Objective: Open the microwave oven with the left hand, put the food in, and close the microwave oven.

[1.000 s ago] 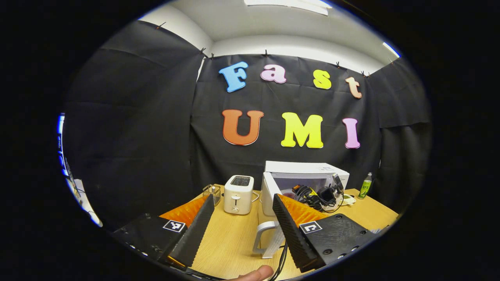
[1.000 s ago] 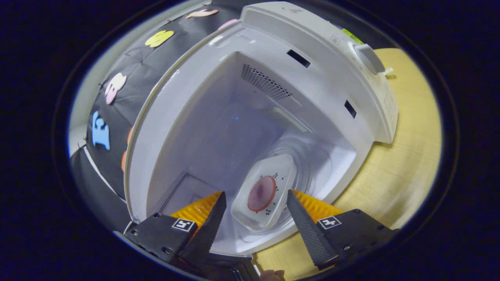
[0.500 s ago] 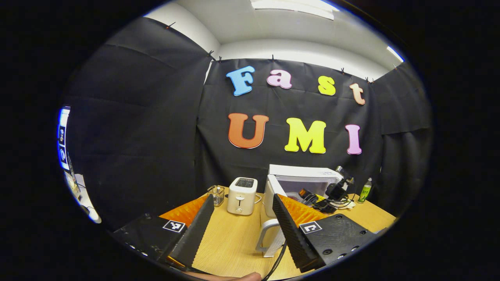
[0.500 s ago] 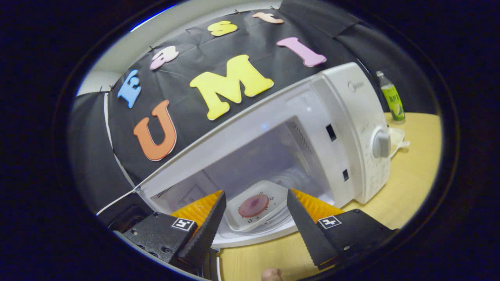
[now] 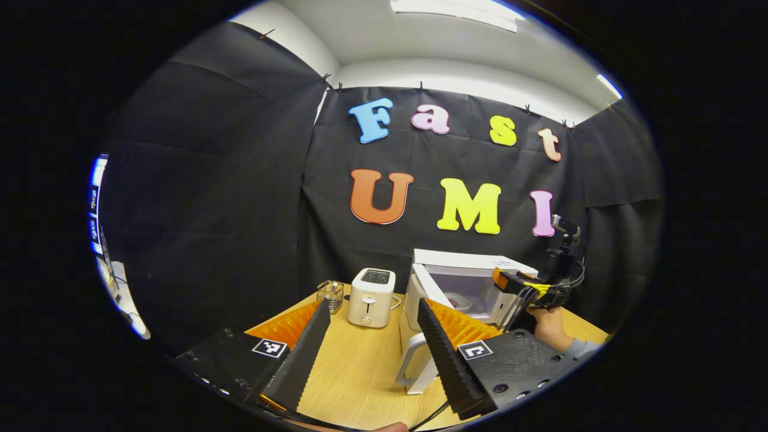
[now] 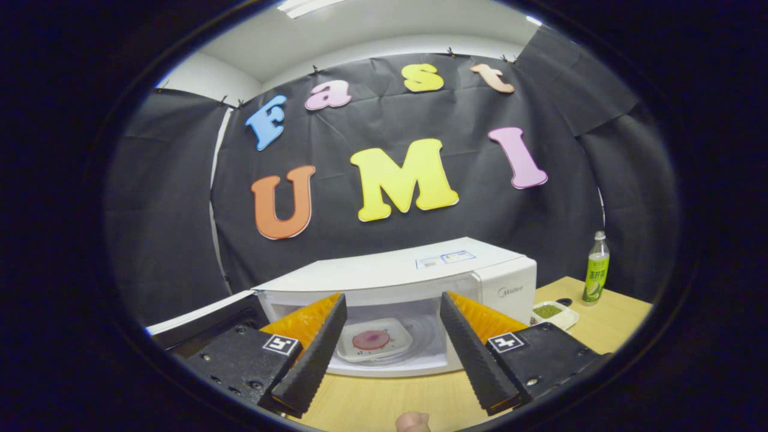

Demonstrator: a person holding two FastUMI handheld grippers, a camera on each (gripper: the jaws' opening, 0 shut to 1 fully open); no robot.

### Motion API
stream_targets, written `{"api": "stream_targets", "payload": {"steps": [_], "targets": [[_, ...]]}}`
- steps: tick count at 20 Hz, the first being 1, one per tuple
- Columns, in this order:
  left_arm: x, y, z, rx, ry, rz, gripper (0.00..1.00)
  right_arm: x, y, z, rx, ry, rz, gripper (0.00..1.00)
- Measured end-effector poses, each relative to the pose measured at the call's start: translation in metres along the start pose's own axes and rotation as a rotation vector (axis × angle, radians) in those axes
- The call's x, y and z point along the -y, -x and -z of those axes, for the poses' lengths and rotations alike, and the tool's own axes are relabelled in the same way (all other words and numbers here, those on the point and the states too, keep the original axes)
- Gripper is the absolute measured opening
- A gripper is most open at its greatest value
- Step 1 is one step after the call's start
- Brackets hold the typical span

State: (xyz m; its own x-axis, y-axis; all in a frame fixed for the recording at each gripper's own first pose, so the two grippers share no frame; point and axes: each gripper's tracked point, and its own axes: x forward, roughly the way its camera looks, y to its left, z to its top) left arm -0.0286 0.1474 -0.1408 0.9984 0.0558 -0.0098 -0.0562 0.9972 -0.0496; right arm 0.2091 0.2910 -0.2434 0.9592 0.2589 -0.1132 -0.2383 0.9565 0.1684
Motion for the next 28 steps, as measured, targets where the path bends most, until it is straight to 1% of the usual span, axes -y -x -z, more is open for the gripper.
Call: {"api": "stream_targets", "payload": {"steps": [2, 4, 5, 6, 7, 8, 9, 10, 11, 12, 13, 14, 16, 18, 20, 21, 24, 26, 28], "targets": [[-0.012, -0.004, -0.01, 0.032, -0.039, -0.022, 0.86, 0.011, 0.033, -0.017, 0.013, 0.041, 0.009, 1.0], [-0.011, -0.007, -0.012, 0.022, -0.034, -0.001, 0.83, 0.021, 0.067, -0.038, 0.043, 0.062, 0.013, 1.0], [-0.013, -0.007, -0.016, 0.03, -0.032, 0.005, 0.66, 0.023, 0.082, -0.049, 0.055, 0.061, 0.004, 1.0], [-0.015, -0.01, -0.018, 0.034, -0.033, 0.014, 0.62, 0.027, 0.1, -0.058, 0.06, 0.065, -0.002, 0.99], [-0.019, -0.012, -0.018, 0.033, -0.045, 0.004, 0.64, 0.032, 0.118, -0.07, 0.07, 0.074, -0.002, 0.99], [-0.029, -0.018, -0.015, 0.035, -0.056, -0.032, 0.46, 0.039, 0.134, -0.08, 0.078, 0.092, -0.01, 0.99], [-0.04, -0.022, -0.012, 0.032, -0.057, -0.08, 0.22, 0.045, 0.151, -0.091, 0.09, 0.112, -0.01, 0.99], [-0.042, -0.023, -0.008, 0.009, -0.048, -0.097, 0.04, 0.053, 0.17, -0.101, 0.104, 0.134, -0.008, 0.99], [-0.034, -0.028, 0.001, -0.009, -0.029, -0.061, 0.04, 0.06, 0.187, -0.111, 0.119, 0.156, -0.007, 0.99], [-0.027, -0.033, 0.005, -0.015, -0.016, -0.029, 0.0, 0.066, 0.206, -0.12, 0.134, 0.177, -0.005, 0.99], [-0.021, -0.038, 0.011, -0.023, -0.026, 0.002, 0.0, 0.073, 0.225, -0.129, 0.149, 0.186, 0.005, 0.99], [-0.023, -0.045, 0.019, -0.025, -0.052, 0.013, 0.01, 0.083, 0.243, -0.137, 0.165, 0.184, 0.015, 0.99], [-0.017, -0.055, 0.037, -0.047, -0.077, 0.049, 0.01, 0.094, 0.273, -0.148, 0.178, 0.162, 0.02, 0.99], [-0.004, -0.06, 0.059, -0.086, -0.066, 0.1, 0.0, 0.111, 0.298, -0.153, 0.175, 0.13, 0.026, 0.99], [0.013, -0.063, 0.066, -0.074, -0.068, 0.166, 0.0, 0.124, 0.317, -0.152, 0.16, 0.106, 0.005, 0.99], [0.018, -0.064, 0.07, -0.063, -0.076, 0.184, 0.0, 0.129, 0.324, -0.15, 0.15, 0.102, -0.002, 0.99], [0.024, -0.07, 0.093, -0.101, -0.077, 0.182, 0.0, 0.148, 0.34, -0.15, 0.129, 0.098, 0.004, 0.99], [0.036, -0.07, 0.101, -0.115, -0.084, 0.21, 0.0, 0.161, 0.348, -0.148, 0.12, 0.101, 0.033, 0.99], [0.043, -0.069, 0.104, -0.114, -0.104, 0.228, 0.01, 0.166, 0.353, -0.147, 0.118, 0.098, 0.042, 0.99]]}}
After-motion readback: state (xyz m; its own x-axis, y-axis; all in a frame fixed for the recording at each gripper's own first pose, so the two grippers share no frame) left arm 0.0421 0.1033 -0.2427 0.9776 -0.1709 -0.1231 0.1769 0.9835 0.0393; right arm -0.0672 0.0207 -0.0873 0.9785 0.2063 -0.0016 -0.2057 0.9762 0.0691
